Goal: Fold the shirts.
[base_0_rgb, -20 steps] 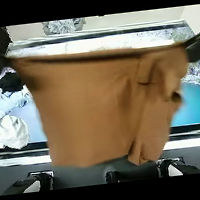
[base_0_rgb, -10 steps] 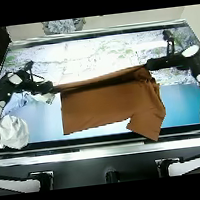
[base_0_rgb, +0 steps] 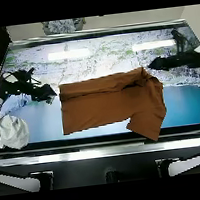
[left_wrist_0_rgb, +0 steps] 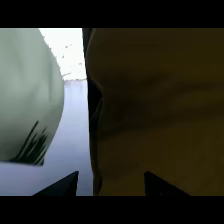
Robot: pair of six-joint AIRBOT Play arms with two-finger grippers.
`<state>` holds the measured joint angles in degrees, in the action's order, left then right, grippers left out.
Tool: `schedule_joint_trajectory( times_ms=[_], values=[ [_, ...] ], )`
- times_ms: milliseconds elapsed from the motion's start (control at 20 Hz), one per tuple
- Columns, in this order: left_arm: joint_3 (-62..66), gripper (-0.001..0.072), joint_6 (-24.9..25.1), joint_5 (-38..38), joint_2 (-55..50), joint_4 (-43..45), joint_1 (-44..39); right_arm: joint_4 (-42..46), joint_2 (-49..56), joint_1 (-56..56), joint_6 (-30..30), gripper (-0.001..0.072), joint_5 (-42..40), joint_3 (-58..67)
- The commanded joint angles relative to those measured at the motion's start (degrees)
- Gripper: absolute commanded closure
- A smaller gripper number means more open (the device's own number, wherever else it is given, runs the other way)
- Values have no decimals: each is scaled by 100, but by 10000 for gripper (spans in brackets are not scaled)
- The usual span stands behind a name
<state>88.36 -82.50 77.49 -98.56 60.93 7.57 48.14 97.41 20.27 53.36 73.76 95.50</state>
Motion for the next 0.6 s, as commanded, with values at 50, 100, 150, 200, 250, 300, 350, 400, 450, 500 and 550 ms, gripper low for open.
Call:
schedule_joint_trajectory(
  times_ms=[50, 100, 150, 200, 250, 300, 350, 400, 450, 500, 550],
  values=[
    [-1318, 215, 175, 977, 715, -33, 417, 1882, -310, 892, 260, 163, 2590, 208],
    [-2024, 215, 361, 778, 973, -37, 415, 2275, -315, 925, 269, 164, 2841, 177],
    [-2811, 215, 562, 492, 1235, -42, 413, 2358, -330, 953, 356, 174, 2826, 114],
    [-3467, 215, 673, 221, 1449, -103, 420, 2284, -334, 951, 365, 177, 2806, 39],
    [-4002, 215, 839, -87, 1628, -223, 424, 2243, -332, 916, 363, 177, 2780, -17],
    [-4360, 224, 977, -385, 1740, -404, 422, 2249, -332, 876, 339, 176, 2763, -59],
    [-4577, 274, 1084, -544, 1775, -623, 411, 2251, -330, 870, 341, 176, 2743, -79],
    [-4739, 274, 1167, -625, 1766, -839, 398, 2282, -330, 872, 328, 176, 2739, -90],
    [-4863, 275, 1165, -761, 1755, -979, 372, 2352, -330, 872, 282, 176, 2747, -90],
    [-4942, 274, 1169, -903, 1757, -1097, 334, 2430, -330, 885, 267, 175, 2741, -90],
    [-4983, 274, 1209, -973, 1757, -1204, 297, 2518, -332, 887, 256, 175, 2712, -116]
  ],
)
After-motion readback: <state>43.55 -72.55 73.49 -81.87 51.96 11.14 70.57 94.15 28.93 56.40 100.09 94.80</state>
